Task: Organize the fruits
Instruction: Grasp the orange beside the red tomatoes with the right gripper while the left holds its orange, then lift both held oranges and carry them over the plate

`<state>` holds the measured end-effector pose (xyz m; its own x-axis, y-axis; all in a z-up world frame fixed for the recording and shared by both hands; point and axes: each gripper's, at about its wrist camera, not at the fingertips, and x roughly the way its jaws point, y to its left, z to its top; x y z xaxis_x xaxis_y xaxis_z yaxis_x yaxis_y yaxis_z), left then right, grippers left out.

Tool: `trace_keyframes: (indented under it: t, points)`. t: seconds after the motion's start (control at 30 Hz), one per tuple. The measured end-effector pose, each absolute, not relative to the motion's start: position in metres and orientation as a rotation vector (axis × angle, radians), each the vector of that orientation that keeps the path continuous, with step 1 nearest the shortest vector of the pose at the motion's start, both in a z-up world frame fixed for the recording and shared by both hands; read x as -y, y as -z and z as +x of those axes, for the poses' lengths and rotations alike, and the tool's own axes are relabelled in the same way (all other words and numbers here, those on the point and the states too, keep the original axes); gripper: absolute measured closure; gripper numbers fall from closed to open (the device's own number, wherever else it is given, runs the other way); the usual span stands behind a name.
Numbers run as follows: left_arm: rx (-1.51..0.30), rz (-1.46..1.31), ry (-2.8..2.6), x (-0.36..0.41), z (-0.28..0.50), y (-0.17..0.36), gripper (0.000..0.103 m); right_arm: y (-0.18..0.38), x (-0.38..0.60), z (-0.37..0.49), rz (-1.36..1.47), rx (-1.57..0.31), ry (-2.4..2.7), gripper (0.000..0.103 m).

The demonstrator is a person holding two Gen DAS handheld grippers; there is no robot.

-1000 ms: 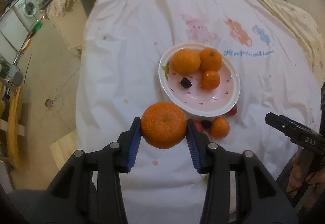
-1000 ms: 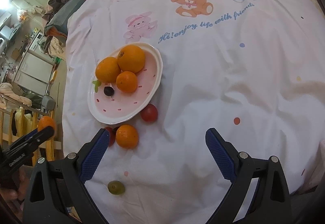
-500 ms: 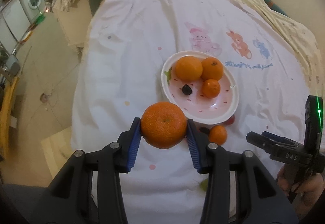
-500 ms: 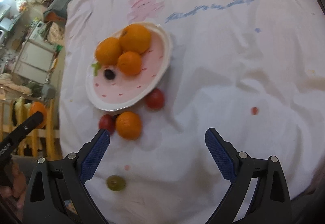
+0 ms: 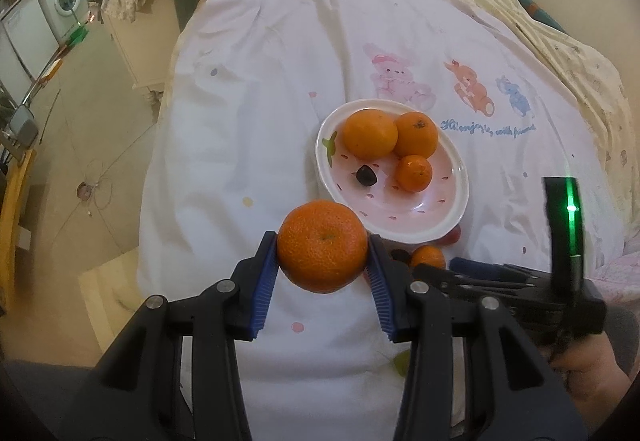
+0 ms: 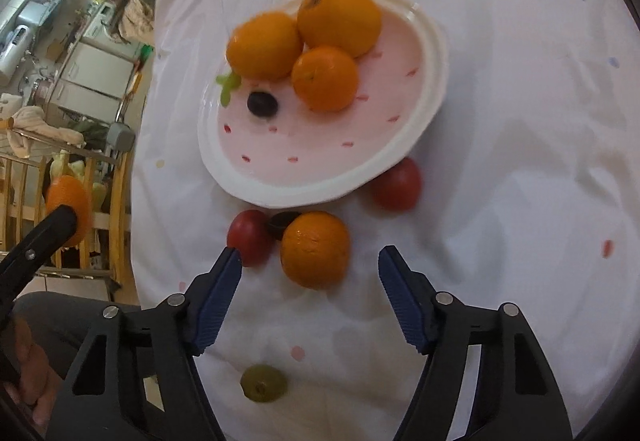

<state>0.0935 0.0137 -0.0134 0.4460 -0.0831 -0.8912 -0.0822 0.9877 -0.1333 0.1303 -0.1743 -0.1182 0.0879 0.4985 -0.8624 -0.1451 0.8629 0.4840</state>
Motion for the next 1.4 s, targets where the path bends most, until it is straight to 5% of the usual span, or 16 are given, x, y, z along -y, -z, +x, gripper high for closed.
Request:
trace_keyframes:
  t: [0.07, 0.17, 0.8, 1.4]
  points:
    - [-1.112, -0.162, -0.005, -0.013, 0.094, 0.015, 0.064, 0.126, 0.169, 0.132, 0.292, -1.421, -0.490, 0.041]
    - [-1.113, -0.160, -0.011, -0.014, 0.095, 0.017, 0.064, 0.129, 0.167, 0.132, 0.259, -1.421, -0.471, 0.064]
    - [-1.102, -0.137, -0.050, -0.016, 0.098, 0.021, 0.064, 0.091, 0.202, 0.116, 0.350, -1.345, -0.460, 0.064]
    - [-1.101, -0.218, 0.016, -0.014, 0.127, 0.018, 0.064, 0.020, 0.255, 0.163, 0.505, -1.080, -0.479, 0.064]
